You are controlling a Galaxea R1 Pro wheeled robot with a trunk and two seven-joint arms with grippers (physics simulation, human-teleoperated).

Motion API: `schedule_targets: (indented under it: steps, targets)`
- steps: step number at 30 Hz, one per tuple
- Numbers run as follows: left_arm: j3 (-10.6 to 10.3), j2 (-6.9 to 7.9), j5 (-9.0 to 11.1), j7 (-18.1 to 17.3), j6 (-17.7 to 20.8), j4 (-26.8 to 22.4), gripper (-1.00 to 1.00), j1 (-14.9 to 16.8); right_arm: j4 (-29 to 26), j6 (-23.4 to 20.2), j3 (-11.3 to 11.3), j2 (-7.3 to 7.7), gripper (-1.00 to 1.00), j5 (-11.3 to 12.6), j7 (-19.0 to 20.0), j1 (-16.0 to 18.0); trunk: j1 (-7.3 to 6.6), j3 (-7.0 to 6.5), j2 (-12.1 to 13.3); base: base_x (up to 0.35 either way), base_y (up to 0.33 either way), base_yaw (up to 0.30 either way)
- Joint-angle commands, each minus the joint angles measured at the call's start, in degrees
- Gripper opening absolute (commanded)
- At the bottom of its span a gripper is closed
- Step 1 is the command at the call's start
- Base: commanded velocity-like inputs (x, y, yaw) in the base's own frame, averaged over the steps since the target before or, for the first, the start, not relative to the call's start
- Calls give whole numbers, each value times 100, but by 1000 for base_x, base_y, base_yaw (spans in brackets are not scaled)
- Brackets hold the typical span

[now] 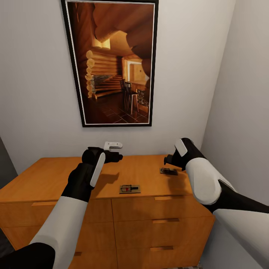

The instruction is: Take the four mousetraps from the cabinet in the bathroom and place them on the bathroom floor. Make sure all four end up on the same floor surface, and ensure that at least two of them are either under or directly next to the same bathroom sink.

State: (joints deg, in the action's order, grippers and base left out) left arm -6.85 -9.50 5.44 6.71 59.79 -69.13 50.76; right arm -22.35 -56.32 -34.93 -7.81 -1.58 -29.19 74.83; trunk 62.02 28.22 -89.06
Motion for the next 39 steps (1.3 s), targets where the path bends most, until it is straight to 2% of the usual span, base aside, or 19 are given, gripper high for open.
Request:
schedule_targets:
  steps: [1, 6, 12, 24, 39]
  targets:
    - [-4, 1, 57, 58, 21, -5, 100, 4, -12, -3, -38, -44, 100, 34, -76, 6, 0, 7, -4, 0, 0, 0]
    - [-4, 2, 55, 58, 21, -4, 100, 4, -20, 42, -45, -174, 100, 287, -362, 6, 0, 7, -4, 39, 0, 0]
    - [-3, 8, 63, 59, 21, -4, 100, 4, -23, 62, -48, -219, 100, 455, -583, 6, 0, 7, -4, 198, 0, 0]
    - [-3, 9, 63, 59, 21, -4, 100, 4, -24, 60, -48, -219, 100, 513, -761, 6, 0, 7, -4, 65, 0, 0]
    - [-1, 14, 62, 59, 21, -4, 100, 4, -24, 4, -49, -219, 100, 519, -1311, 6, 0, 7, -4, 5, 0, 0]
